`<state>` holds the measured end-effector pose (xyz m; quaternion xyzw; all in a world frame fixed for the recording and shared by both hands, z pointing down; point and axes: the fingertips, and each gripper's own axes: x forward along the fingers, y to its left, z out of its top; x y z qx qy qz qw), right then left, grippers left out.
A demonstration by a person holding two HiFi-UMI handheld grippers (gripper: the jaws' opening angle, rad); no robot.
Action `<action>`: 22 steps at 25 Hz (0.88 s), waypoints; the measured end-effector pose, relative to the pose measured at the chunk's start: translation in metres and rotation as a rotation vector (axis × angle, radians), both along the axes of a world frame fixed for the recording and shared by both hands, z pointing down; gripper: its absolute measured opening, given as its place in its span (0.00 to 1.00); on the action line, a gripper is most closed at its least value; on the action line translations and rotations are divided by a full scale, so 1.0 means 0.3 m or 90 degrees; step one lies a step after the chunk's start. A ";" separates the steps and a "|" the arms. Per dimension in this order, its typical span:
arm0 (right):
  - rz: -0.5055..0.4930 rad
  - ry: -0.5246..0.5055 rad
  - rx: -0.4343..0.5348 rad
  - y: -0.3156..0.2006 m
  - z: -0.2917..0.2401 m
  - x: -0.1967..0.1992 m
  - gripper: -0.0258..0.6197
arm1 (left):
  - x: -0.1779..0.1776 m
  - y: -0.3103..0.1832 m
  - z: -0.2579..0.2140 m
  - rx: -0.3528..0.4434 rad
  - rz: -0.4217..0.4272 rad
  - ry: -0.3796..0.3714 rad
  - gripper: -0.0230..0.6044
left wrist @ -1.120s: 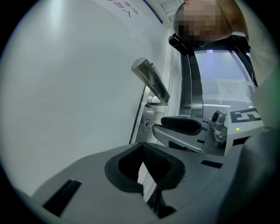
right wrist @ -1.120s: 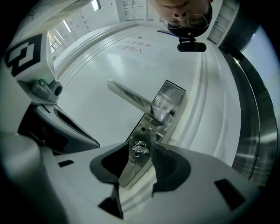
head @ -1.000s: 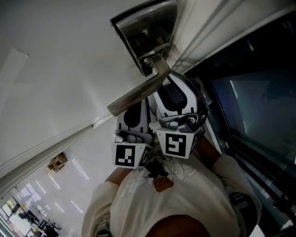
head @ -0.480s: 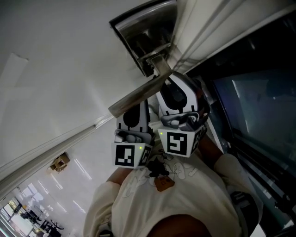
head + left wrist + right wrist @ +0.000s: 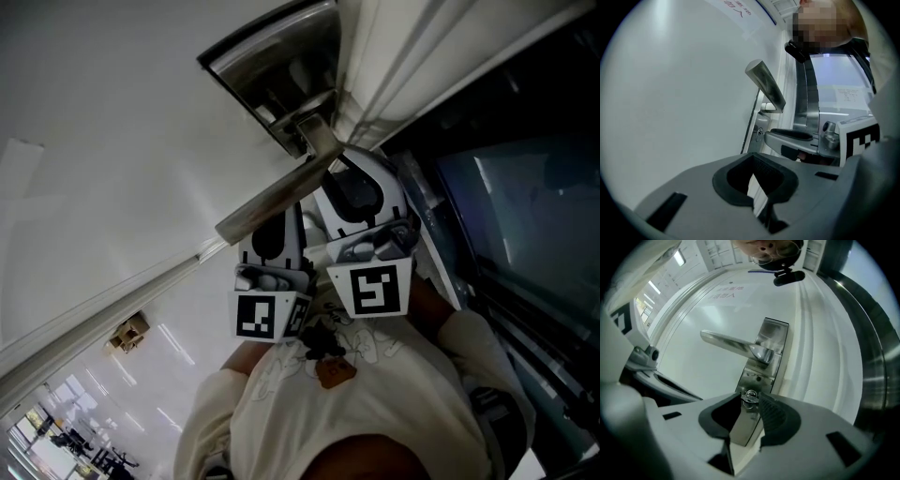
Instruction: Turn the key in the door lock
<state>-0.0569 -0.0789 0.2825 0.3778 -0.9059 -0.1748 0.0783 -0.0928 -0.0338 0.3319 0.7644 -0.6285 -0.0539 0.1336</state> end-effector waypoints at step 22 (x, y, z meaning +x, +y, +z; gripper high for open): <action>-0.061 -0.277 -0.260 -0.024 0.003 0.020 0.23 | 0.010 -0.002 0.026 -0.018 0.020 0.018 0.04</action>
